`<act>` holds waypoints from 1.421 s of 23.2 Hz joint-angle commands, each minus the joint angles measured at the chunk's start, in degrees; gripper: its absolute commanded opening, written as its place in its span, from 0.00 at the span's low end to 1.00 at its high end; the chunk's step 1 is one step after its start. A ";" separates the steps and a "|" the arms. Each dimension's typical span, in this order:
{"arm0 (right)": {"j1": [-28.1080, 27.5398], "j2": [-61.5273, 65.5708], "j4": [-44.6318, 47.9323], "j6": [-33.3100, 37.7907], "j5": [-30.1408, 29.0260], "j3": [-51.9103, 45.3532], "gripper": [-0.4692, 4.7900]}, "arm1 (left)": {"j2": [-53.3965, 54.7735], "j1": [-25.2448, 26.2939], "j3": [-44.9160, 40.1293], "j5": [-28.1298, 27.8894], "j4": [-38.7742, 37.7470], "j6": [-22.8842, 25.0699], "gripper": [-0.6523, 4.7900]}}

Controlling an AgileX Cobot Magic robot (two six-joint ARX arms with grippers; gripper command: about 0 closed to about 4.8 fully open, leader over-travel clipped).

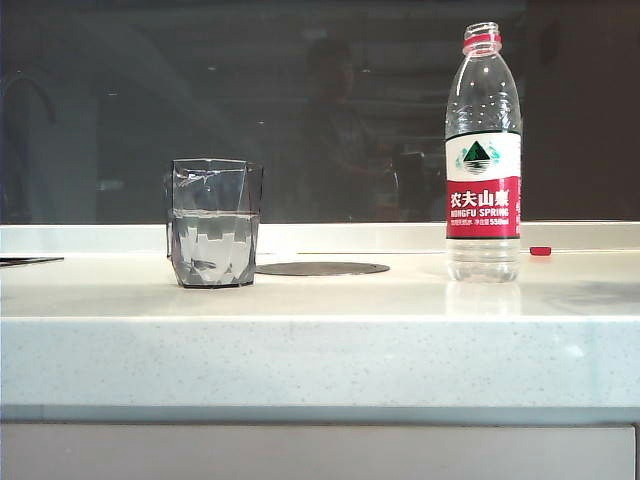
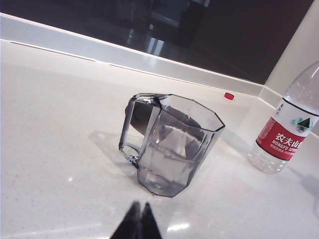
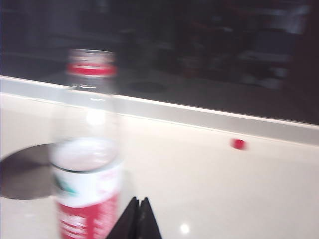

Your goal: Pick up the mineral water bottle on the table and pour water into the mug until it's half full.

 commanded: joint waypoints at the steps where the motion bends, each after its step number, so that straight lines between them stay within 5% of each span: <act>1: -6.32 -5.49 -4.74 0.37 -5.07 -1.49 0.09 | 0.00 0.11 0.15 -0.17 0.44 -0.13 0.11; 8: -20.20 -20.33 -5.86 4.20 -15.78 -10.23 0.09 | 0.00 0.11 0.15 -0.17 0.42 -0.13 0.11; 12: -23.74 -22.40 -9.20 5.46 -19.61 -10.99 0.09 | 0.00 0.13 0.15 -0.17 0.42 -0.13 0.11; 19: -23.67 -22.40 -11.47 6.51 -19.58 -10.97 0.09 | 0.00 0.11 0.15 -0.17 0.39 -0.13 0.11; 25: -23.63 -22.40 -11.93 10.45 -10.82 -10.97 0.09 | 0.00 0.11 0.15 -0.17 0.39 -0.13 0.11; 33: -23.63 -22.40 -13.14 10.45 -10.78 -10.97 0.09 | 0.00 0.11 0.15 -0.17 0.39 -0.13 0.11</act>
